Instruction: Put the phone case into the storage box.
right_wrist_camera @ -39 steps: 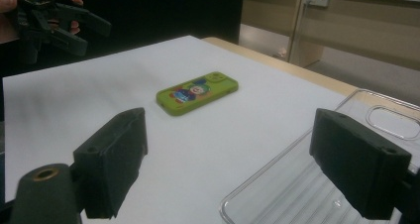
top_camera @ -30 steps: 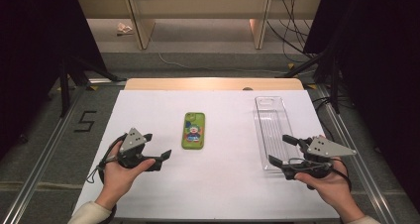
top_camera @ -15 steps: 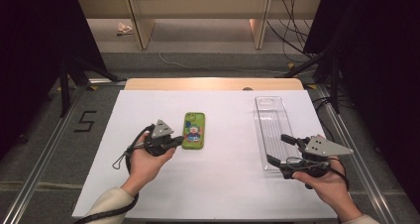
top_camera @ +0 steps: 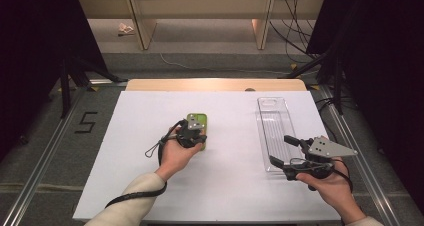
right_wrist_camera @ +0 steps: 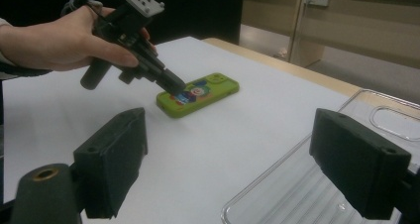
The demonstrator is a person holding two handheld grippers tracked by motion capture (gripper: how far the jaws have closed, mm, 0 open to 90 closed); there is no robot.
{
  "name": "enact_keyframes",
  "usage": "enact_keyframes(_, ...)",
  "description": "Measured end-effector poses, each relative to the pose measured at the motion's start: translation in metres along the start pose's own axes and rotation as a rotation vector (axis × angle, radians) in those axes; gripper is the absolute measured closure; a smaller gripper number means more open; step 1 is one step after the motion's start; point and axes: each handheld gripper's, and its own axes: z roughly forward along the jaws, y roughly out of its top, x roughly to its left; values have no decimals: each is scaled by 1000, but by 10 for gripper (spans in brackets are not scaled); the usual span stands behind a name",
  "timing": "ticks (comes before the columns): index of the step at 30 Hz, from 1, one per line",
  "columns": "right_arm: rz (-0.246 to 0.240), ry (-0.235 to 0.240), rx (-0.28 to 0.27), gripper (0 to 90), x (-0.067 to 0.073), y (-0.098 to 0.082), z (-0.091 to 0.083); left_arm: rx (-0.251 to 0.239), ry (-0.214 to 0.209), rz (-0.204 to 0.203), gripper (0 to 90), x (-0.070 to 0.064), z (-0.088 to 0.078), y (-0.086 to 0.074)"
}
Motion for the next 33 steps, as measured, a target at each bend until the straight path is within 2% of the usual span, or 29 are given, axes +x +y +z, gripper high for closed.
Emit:
enact_keyframes(8,2,1,3,159,0,-1,1,37,6,10,900,-4,22,2)
enact_keyframes(15,3,2,5,159,0,-1,0,63,11,16,900,-7,33,0)
enact_keyframes(25,5,3,11,159,0,-1,0,90,26,19,900,-8,37,-3)
enact_keyframes(33,8,0,9,159,-1,-2,-1,113,35,4,900,-1,32,-8)
